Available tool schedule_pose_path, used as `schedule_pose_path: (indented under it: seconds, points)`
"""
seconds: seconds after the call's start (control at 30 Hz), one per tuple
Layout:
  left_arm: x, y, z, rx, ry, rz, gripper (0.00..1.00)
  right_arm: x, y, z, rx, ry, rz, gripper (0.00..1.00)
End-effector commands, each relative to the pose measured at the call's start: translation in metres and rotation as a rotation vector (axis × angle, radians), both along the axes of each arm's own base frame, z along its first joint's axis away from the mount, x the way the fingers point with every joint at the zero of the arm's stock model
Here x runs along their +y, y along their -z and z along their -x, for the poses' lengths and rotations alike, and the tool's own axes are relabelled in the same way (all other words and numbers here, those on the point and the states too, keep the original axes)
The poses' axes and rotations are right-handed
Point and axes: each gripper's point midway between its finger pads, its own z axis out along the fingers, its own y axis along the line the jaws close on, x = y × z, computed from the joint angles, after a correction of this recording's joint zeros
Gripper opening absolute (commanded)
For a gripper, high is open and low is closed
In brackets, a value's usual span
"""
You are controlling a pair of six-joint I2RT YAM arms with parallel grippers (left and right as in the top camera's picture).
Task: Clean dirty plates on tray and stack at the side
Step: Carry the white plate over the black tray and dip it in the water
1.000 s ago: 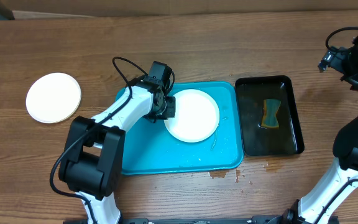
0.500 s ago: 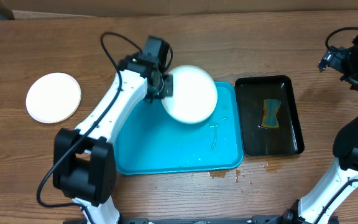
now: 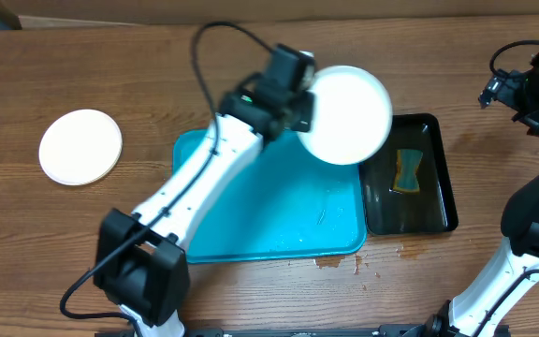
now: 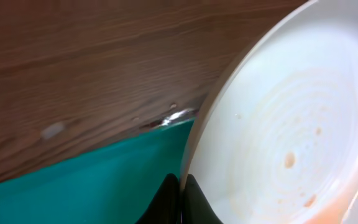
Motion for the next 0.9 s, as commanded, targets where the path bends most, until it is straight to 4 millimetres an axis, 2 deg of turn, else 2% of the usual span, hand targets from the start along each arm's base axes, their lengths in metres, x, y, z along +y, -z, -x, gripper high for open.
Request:
schedule_pose_path:
  seconds: [0.0,0.13,0.37,0.47,0.7,0.87]
  points:
    - [-0.028,-0.026,0.010,-0.147,0.012,-0.081,0.04,-0.002,-0.015,-0.002,-0.041,0.006,0.017,1.00]
    - [-0.061,-0.042,0.033,-0.343,0.044,-0.271,0.04,-0.002,-0.015,-0.002,-0.041,0.006,0.017,1.00]
    - [-0.099,-0.078,0.074,-0.646,0.087,-0.578,0.04,-0.002,-0.015,-0.002,-0.041,0.006,0.017,1.00]
    - [-0.107,-0.100,0.085,-0.751,0.072,-0.677,0.04,-0.002,-0.015,-0.002,-0.041,0.006,0.017,1.00]
    - [-0.115,-0.146,0.098,-0.891,0.020,-0.783,0.04,-0.002,-0.015,-0.002,-0.041,0.006,0.017,1.00]
    - [-0.118,-0.154,0.098,-0.913,0.002,-0.758,0.04,-0.002,-0.015,-0.002,-0.042,0.006,0.017,1.00]
